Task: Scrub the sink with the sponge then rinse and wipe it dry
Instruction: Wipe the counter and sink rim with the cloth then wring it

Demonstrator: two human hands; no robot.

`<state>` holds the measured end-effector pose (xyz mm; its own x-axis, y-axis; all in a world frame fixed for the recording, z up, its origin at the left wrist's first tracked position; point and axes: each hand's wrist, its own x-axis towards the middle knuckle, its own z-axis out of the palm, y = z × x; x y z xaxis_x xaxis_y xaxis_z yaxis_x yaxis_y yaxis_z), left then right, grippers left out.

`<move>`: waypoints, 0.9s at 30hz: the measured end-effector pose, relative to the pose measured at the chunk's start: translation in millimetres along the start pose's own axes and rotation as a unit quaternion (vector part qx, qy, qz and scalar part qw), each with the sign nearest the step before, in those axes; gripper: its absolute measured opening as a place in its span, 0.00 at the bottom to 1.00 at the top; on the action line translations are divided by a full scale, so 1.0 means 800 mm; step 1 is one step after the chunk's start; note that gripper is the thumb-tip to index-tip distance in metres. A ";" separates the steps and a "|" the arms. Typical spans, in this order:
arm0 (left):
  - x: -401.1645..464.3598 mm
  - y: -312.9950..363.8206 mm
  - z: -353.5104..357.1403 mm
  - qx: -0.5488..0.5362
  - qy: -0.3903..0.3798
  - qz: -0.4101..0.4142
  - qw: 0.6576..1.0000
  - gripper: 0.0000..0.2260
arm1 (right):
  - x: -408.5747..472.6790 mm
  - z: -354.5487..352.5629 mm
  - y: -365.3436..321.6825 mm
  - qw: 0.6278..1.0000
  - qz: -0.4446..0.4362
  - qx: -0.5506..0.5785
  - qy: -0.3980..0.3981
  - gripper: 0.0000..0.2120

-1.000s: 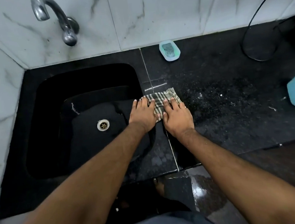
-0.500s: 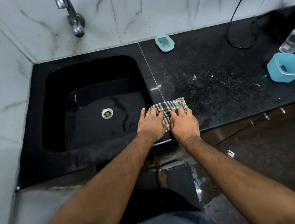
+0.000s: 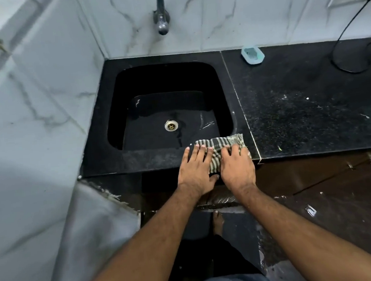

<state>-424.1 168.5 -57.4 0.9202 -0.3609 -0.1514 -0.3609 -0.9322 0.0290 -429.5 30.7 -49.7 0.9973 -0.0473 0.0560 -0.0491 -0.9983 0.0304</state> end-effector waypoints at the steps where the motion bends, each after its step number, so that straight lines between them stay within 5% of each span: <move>1: -0.008 -0.014 0.000 -0.005 0.006 -0.012 1.000 0.37 | -0.001 0.000 -0.013 1.000 -0.015 0.003 0.001 0.12; 12: -0.083 -0.144 0.000 -0.062 0.059 -0.165 0.983 0.23 | 0.013 -0.004 -0.130 0.975 -0.209 0.078 0.025 0.10; 19: -0.098 -0.162 0.015 -0.048 0.122 -0.233 0.964 0.12 | 0.021 0.033 -0.161 0.946 -0.311 0.092 -0.027 0.28; 27: -0.113 -0.235 0.035 -0.033 0.155 -0.296 0.942 0.12 | 0.060 0.027 -0.240 0.914 -0.383 0.101 -0.090 0.32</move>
<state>-443.9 376.9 -76.8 0.9610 0.2416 0.1342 0.2305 -0.9686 0.0930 -370.9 219.1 -74.3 0.7283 0.6816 -0.0704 0.6601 -0.7255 -0.1949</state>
